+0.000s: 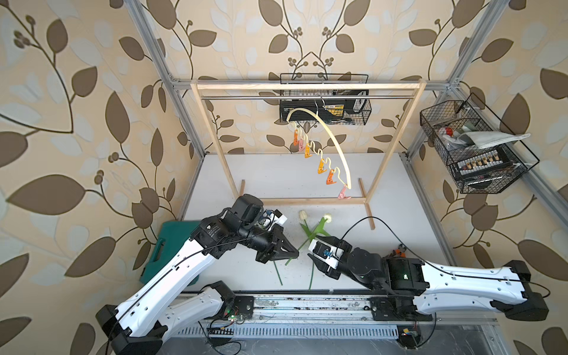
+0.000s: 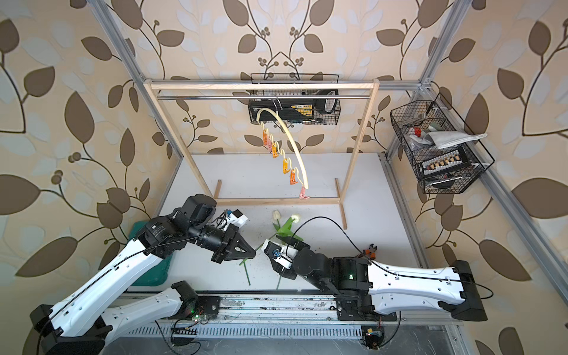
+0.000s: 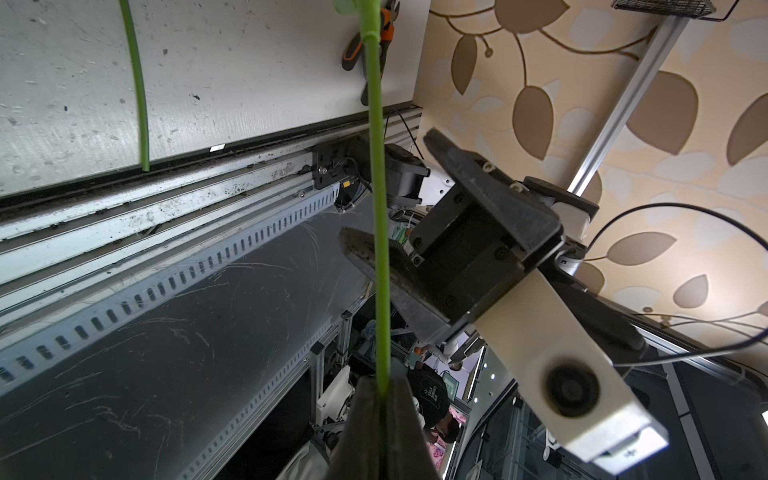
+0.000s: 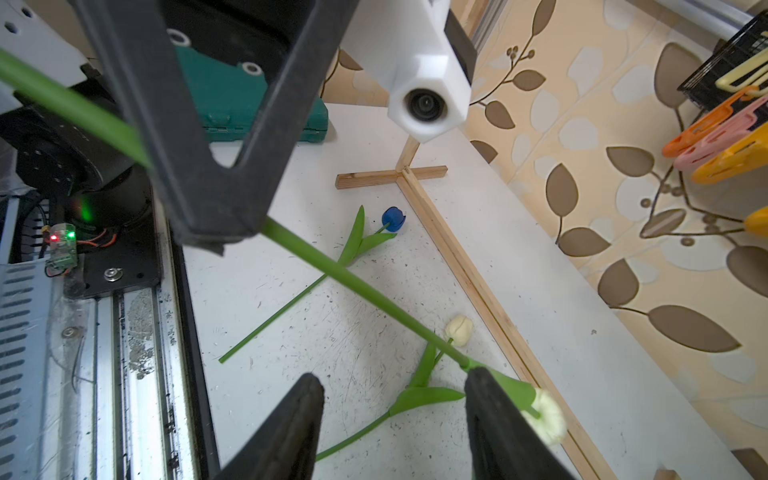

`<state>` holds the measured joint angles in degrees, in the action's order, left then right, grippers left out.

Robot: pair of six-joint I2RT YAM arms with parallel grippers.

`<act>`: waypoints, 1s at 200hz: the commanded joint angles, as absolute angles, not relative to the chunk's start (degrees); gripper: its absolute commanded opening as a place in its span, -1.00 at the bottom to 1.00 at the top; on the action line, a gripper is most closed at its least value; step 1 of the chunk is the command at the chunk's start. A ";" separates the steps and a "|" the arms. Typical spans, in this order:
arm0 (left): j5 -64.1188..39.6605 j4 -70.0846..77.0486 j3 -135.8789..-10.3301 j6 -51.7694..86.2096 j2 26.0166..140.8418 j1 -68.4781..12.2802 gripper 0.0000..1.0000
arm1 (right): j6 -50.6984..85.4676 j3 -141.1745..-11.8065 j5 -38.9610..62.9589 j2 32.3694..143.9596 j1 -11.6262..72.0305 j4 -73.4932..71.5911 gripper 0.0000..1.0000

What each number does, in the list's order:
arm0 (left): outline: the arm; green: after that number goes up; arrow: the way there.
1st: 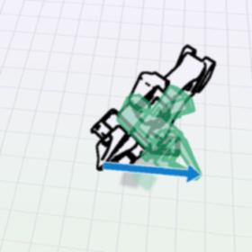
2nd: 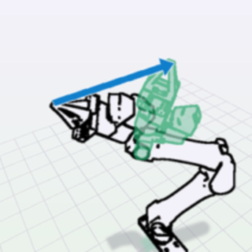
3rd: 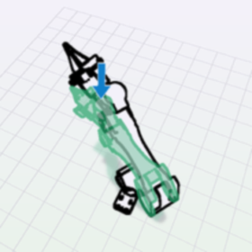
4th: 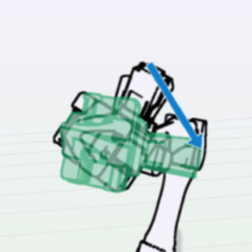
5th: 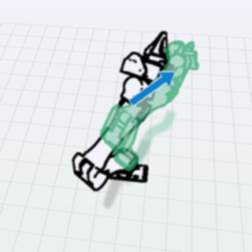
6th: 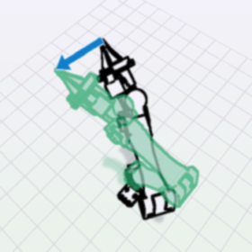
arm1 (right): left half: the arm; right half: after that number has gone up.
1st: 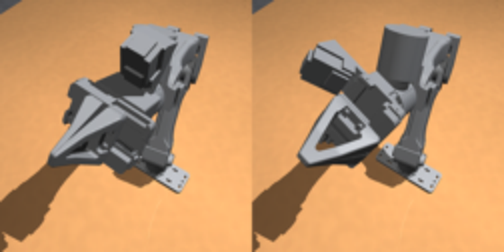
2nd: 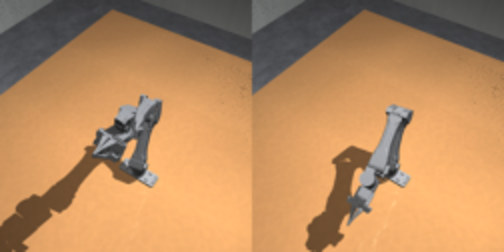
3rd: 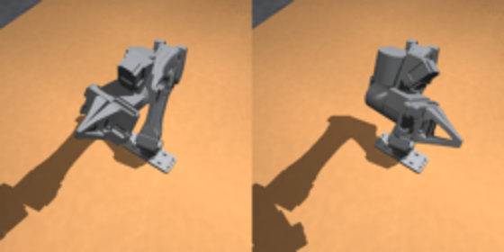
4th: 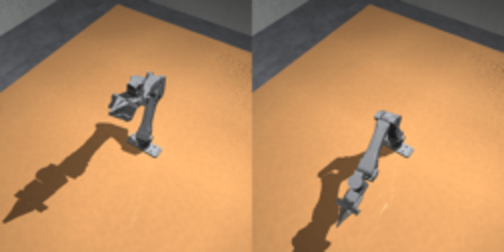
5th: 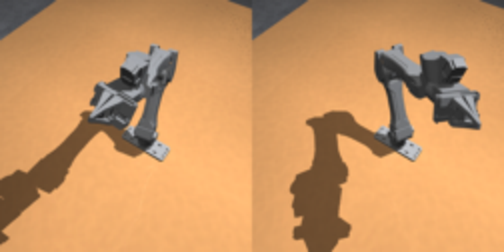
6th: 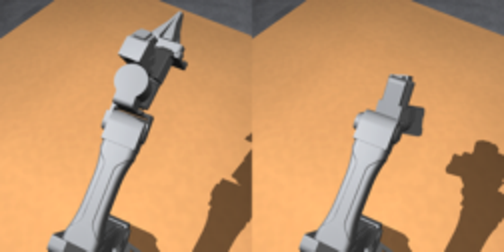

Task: Dry the flowers on a clothes hanger
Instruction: Pick up the flower at the center of the board.

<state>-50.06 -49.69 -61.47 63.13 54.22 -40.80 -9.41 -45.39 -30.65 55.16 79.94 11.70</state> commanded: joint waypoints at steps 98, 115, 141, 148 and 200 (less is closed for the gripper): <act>-50.62 -51.33 -62.32 62.66 53.34 -40.08 -1.00 | -13.07 -49.82 -25.42 61.22 73.66 8.35 -0.10; -50.62 -51.08 -62.18 62.84 53.41 -40.08 -1.00 | -13.74 -50.25 -25.40 62.93 73.57 8.01 -0.13; -50.36 -51.15 -62.62 63.00 53.35 -40.08 -1.00 | -14.88 -50.04 -26.14 63.85 73.58 6.26 -0.14; -50.30 -51.15 -62.51 63.08 53.22 -40.08 -1.00 | -15.10 -49.83 -26.27 63.66 73.57 5.56 -0.16; -50.10 -50.76 -62.31 63.37 53.17 -40.08 -1.00 | -15.98 -49.01 -26.80 63.46 73.58 4.44 -0.38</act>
